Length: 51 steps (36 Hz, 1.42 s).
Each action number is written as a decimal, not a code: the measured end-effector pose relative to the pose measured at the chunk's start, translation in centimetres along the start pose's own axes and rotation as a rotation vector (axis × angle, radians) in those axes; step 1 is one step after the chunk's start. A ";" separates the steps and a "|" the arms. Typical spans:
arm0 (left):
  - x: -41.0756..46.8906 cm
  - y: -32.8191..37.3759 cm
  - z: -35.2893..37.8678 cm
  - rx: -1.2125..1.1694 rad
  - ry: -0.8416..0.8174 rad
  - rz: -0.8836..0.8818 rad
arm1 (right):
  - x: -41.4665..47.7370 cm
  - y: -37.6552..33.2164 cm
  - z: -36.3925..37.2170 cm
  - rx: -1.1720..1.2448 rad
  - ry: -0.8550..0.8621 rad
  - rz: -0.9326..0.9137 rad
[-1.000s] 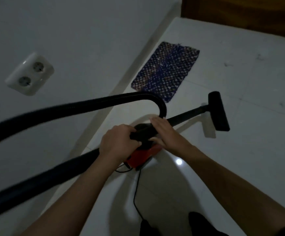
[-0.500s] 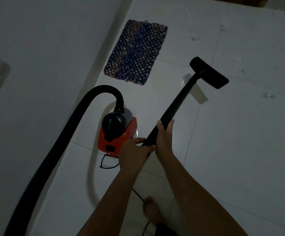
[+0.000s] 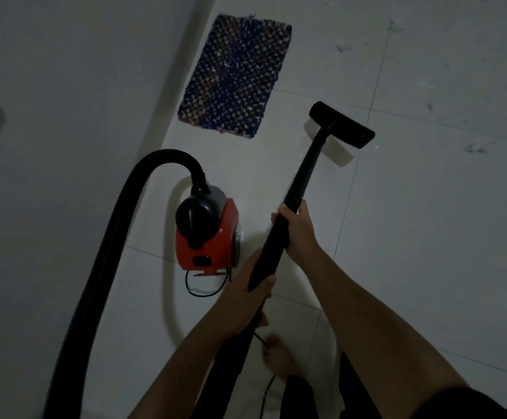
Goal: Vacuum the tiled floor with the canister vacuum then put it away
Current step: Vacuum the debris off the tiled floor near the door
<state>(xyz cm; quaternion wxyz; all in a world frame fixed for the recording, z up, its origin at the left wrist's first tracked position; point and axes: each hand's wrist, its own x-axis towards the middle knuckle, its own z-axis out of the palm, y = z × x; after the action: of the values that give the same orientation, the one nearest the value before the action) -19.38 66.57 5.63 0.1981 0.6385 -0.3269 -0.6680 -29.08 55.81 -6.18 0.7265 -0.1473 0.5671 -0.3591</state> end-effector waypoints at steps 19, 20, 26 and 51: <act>5.8 0.9 -0.3 -0.254 0.140 -0.022 | 5.1 -1.2 1.7 0.040 -0.045 0.219; 6.5 1.2 -0.2 -0.273 0.151 -0.021 | 5.6 -1.5 1.7 0.035 -0.040 0.236; 9.3 3.6 0.5 -0.303 0.177 -0.003 | 8.1 -3.2 1.7 0.110 -0.070 0.293; 19.4 14.0 4.9 -0.405 0.070 -0.309 | 15.5 -14.6 -2.0 -0.117 -0.038 0.381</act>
<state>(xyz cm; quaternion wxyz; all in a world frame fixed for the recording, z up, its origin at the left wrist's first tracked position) -28.41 44.35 1.13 0.2287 0.6509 -0.0778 -0.7197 -34.62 35.31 -8.81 0.7820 -0.0859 0.5910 -0.1786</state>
